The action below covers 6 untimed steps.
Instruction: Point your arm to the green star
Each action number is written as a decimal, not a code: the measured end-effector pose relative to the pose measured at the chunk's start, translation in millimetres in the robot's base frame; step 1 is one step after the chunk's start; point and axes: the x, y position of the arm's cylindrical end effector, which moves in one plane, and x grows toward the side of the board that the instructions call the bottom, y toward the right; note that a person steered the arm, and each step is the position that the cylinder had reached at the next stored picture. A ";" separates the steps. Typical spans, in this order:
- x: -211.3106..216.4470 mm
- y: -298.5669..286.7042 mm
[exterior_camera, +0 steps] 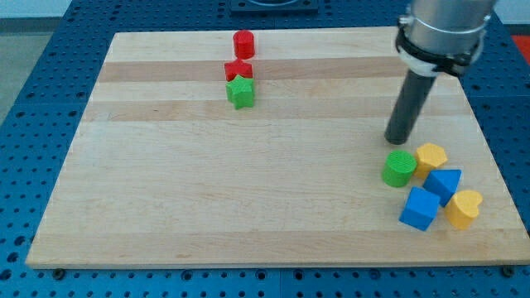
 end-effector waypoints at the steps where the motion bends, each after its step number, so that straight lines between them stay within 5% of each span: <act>1: -0.5 -43.1; 4: -0.5 -195.8; 6: -41.3 -257.6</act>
